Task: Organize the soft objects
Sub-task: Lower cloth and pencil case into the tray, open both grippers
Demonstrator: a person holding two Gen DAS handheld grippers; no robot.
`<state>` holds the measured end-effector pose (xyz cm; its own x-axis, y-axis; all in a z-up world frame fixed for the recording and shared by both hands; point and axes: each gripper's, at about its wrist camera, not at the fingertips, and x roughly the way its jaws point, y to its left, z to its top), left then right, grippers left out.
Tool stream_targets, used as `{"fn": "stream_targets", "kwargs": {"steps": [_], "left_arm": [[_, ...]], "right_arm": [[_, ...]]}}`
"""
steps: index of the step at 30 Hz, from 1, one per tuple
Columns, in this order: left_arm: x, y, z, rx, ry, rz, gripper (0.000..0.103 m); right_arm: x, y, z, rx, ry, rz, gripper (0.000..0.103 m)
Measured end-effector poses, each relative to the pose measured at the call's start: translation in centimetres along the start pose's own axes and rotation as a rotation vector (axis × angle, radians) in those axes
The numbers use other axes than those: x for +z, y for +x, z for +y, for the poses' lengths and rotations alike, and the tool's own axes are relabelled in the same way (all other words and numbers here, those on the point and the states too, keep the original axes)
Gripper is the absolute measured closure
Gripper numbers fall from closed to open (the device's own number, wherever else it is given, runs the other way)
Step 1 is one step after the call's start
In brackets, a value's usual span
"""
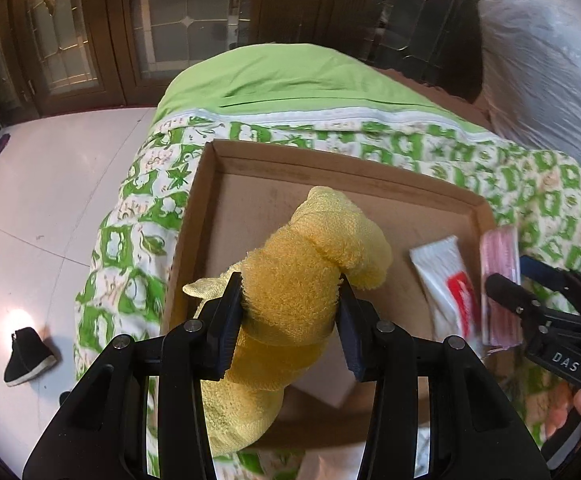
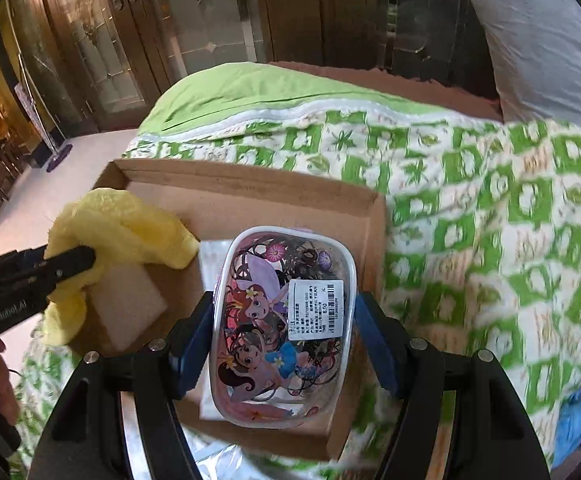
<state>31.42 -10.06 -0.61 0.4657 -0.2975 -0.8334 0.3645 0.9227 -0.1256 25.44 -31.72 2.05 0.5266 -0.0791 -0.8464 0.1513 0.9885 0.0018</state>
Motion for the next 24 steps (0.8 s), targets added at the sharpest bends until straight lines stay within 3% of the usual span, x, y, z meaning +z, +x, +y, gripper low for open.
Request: {"fn": "stream_targets", "kwargs": {"steps": [10, 14, 16, 24], "left_arm": [[1.5, 1.8, 0.6, 0.025, -0.048, -0.010, 0.053], [1.4, 1.4, 0.8, 0.031, -0.053, -0.021, 0.029], [1.4, 1.1, 0.8, 0.032, -0.052, -0.026, 0.023], [-0.6, -1.9, 1.6, 0.023, -0.051, -0.038, 0.021]], "right_arm": [[2.0, 3.5, 0.6, 0.011, -0.025, 0.011, 0.033], [1.7, 4.0, 0.7, 0.024, -0.023, 0.012, 0.030], [1.6, 3.8, 0.6, 0.028, -0.016, 0.001, 0.022], [0.6, 1.1, -0.2, 0.042, 0.016, -0.061, 0.021]]}}
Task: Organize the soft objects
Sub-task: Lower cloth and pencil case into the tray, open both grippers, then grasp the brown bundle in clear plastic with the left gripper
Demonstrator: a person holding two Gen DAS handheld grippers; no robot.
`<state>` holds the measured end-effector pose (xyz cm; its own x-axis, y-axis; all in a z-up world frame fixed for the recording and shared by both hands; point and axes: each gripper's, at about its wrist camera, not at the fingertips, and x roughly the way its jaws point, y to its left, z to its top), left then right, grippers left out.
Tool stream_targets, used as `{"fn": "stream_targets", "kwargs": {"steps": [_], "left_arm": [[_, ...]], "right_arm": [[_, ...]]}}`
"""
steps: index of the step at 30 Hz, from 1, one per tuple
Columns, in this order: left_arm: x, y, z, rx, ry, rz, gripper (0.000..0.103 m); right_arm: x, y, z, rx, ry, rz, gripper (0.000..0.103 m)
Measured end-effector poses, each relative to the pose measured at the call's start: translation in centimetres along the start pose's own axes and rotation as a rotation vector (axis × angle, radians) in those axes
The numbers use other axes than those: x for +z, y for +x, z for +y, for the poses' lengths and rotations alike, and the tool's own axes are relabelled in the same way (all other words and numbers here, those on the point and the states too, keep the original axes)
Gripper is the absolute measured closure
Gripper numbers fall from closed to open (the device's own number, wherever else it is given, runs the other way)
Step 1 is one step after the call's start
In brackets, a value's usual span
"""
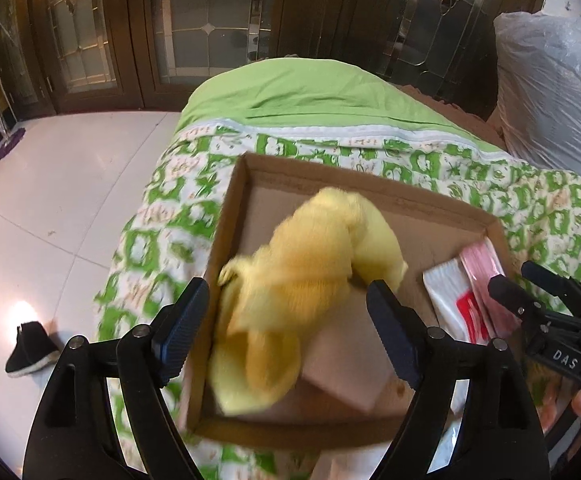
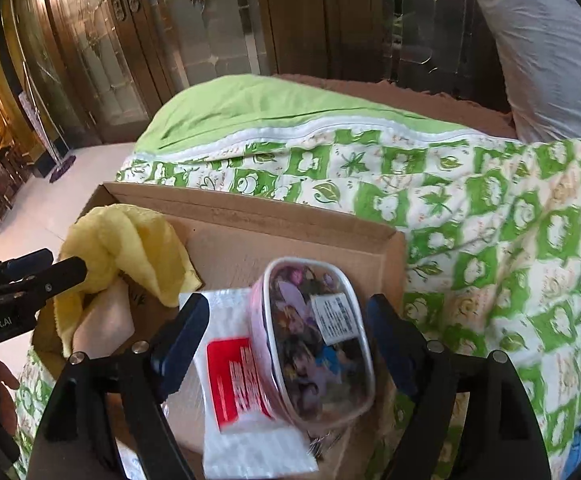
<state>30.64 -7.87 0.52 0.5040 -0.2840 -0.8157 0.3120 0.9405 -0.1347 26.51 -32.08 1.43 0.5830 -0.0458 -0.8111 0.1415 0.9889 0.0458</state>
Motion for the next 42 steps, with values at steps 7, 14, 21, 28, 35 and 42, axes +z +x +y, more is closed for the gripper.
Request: {"fn": "stream_targets", "kwargs": {"steps": [7, 14, 21, 28, 35, 42], "left_arm": [[-6.0, -4.9, 1.0, -0.012, 0.040, -0.010, 0.021], [-11.9, -6.0, 2.9, -0.010, 0.020, 0.053, 0.021], [-14.7, -6.9, 2.9, -0.042, -0.019, 0.071, 0.021], [-16.3, -7.2, 0.7, -0.073, 0.043, 0.095, 0.021], [-17.7, -7.5, -0.5, -0.115, 0.061, 0.130, 0.021], [-19.6, -9.0, -0.9, -0.162, -0.010, 0.168, 0.021]], "right_arm": [[-3.5, -3.4, -1.3, 0.009, 0.044, 0.000, 0.021], [-7.4, -4.4, -0.6, 0.004, 0.035, 0.048, 0.021], [-9.9, -5.2, 1.1, 0.004, -0.015, 0.068, 0.021], [-12.5, -5.7, 1.8, 0.049, -0.020, 0.150, 0.021], [-15.2, -5.7, 3.7, 0.091, -0.106, 0.248, 0.021], [-16.3, -3.9, 4.6, 0.053, -0.175, 0.329, 0.021]]}}
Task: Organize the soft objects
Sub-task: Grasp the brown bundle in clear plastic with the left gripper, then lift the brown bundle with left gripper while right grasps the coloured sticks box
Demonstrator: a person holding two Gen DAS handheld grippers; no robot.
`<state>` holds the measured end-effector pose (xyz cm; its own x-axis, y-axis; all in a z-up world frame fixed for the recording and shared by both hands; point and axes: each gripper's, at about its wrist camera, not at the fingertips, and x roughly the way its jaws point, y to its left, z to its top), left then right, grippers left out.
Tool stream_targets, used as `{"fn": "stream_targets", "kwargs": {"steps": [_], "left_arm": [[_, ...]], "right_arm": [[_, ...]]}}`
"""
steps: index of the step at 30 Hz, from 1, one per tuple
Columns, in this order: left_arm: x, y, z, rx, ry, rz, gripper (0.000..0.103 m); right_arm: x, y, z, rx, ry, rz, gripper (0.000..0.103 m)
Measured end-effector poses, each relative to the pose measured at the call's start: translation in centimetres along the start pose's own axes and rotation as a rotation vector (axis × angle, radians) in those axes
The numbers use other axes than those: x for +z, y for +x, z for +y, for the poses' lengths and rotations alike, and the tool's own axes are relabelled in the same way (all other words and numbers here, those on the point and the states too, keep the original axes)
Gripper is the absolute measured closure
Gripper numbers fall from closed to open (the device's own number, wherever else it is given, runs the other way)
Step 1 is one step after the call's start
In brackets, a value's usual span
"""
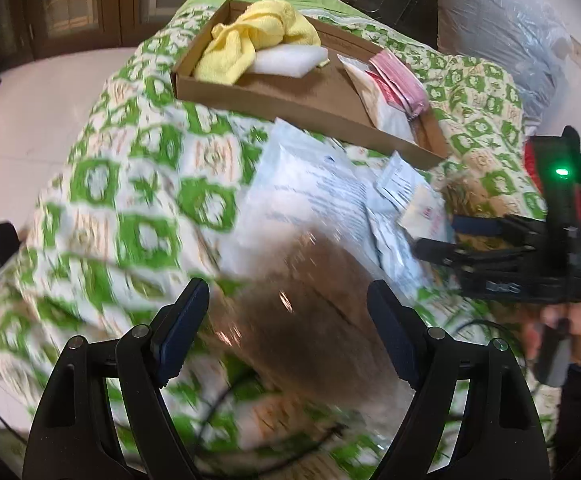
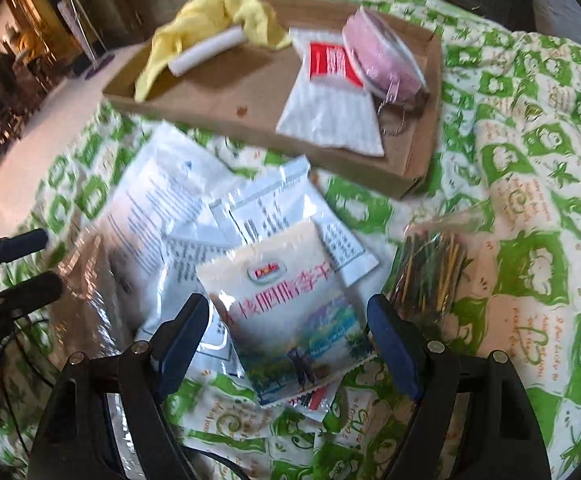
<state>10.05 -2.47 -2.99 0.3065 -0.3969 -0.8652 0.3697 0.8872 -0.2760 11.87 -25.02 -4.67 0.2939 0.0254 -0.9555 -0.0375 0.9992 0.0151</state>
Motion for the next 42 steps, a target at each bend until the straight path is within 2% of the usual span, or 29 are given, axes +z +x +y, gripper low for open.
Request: {"fn": "stream_targets", "kwargs": {"steps": [8, 13, 15, 17, 25, 29, 33, 36, 38, 40, 42], "left_arm": [[-3.0, 0.8, -2.9, -0.010, -0.042, 0.091, 0.021], [-3.3, 3.0, -5.1, 0.060, -0.010, 0.135, 0.021], [-3.0, 4.1, -5.8, 0.075, -0.001, 0.157, 0.017], [-2.5, 4.9, -6.0, 0.069, -0.018, 0.171, 0.010], [-1.3, 6.9, -5.6, 0.067, -0.115, 0.203, 0.009], [-1.8, 7.5, -6.0, 0.104, -0.076, 0.228, 0.009], [-2.0, 7.3, -5.9, 0.098, -0.068, 0.220, 0.010], [-2.5, 6.6, -5.9, 0.118, -0.037, 0.185, 0.031], [-2.4, 6.0, -6.0, 0.114, -0.007, 0.167, 0.055], [-2.2, 5.6, -6.0, 0.099, 0.012, 0.160, 0.070], [-1.7, 5.1, -6.2, 0.088, 0.024, 0.151, 0.077]], "right_arm": [[0.3, 0.6, -0.3, -0.016, 0.023, 0.010, 0.028], [0.4, 0.5, -0.5, -0.022, 0.025, 0.005, 0.029], [0.6, 0.6, -0.5, -0.022, 0.025, 0.005, 0.029], [0.6, 0.7, -0.4, -0.019, 0.027, 0.002, 0.029], [-0.1, 0.1, -0.5, -0.013, 0.033, -0.002, 0.029], [0.0, 0.1, -0.5, -0.015, 0.032, -0.003, 0.029], [0.1, 0.1, -0.4, -0.016, 0.029, -0.005, 0.029], [0.1, 0.1, -0.3, -0.018, 0.027, -0.010, 0.029], [0.1, 0.1, -0.3, -0.016, 0.029, -0.012, 0.029], [0.0, 0.0, -0.5, -0.014, 0.034, -0.017, 0.029], [0.0, -0.1, -0.6, -0.012, 0.039, -0.020, 0.029]]}}
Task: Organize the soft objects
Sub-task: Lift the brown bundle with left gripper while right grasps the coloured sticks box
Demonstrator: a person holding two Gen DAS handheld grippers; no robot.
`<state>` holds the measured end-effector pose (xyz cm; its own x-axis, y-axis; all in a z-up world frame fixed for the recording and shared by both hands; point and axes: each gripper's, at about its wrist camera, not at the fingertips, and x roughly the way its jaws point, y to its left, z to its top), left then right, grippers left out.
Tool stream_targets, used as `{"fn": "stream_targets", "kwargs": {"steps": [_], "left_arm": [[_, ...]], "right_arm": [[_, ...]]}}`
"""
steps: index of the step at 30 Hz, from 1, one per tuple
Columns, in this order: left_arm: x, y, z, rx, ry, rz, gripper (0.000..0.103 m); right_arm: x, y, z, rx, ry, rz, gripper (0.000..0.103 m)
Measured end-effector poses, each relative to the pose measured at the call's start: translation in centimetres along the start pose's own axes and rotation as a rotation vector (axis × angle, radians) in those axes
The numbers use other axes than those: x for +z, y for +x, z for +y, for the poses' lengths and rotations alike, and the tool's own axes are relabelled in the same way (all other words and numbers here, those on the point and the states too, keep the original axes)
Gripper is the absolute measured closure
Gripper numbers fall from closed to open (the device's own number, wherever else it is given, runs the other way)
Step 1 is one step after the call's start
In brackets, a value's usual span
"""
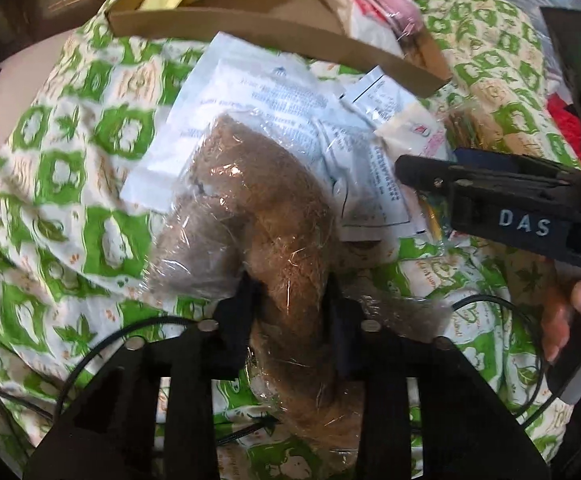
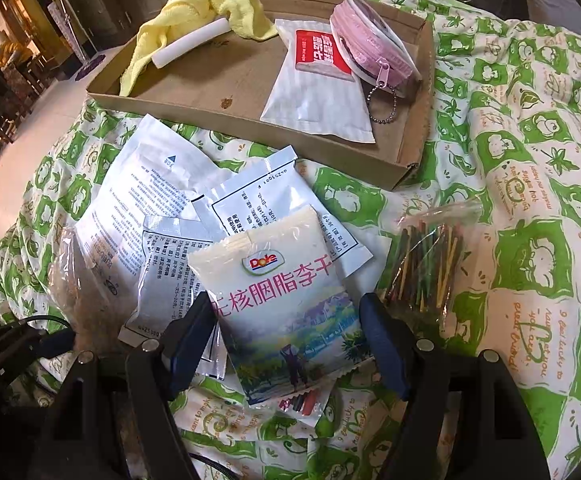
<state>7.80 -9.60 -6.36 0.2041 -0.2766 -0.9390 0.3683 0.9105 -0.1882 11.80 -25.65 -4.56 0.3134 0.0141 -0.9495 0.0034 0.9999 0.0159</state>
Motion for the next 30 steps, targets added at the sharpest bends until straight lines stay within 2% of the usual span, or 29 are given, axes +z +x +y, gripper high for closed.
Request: {"fn": "stream_targets", "kwargs": {"steps": [3, 6, 11, 15, 19, 24, 30], "left_arm": [[0.7, -2.0, 0.5, -0.009, 0.008, -0.043, 0.079], [1.6, -3.9, 1.1, 0.012, 0.029, -0.096, 0.079], [3.7, -2.4, 2.6, 0.002, 0.075, 0.000, 0.079], [3.9, -0.5, 4.4, -0.059, 0.030, 0.018, 0.079], [2.8, -0.5, 6.4, -0.118, -0.018, 0.013, 0.078], [2.4, -0.6, 7.3, -0.143, -0.041, 0.012, 0.077], [2.2, -1.5, 5.7, -0.088, 0.017, -0.044, 0.078]], "right_arm": [[0.0, -0.2, -0.2, 0.005, 0.011, -0.009, 0.029], [0.0, -0.5, -0.5, 0.009, 0.026, -0.026, 0.029], [0.1, -0.9, -1.2, 0.010, 0.040, -0.039, 0.029], [0.2, -1.0, -1.3, 0.008, 0.038, -0.040, 0.030], [0.2, -0.8, -0.7, 0.000, 0.037, -0.039, 0.030], [0.2, -0.6, -0.3, -0.009, 0.035, -0.042, 0.030], [0.4, -0.9, -0.6, -0.009, 0.047, -0.062, 0.030]]}}
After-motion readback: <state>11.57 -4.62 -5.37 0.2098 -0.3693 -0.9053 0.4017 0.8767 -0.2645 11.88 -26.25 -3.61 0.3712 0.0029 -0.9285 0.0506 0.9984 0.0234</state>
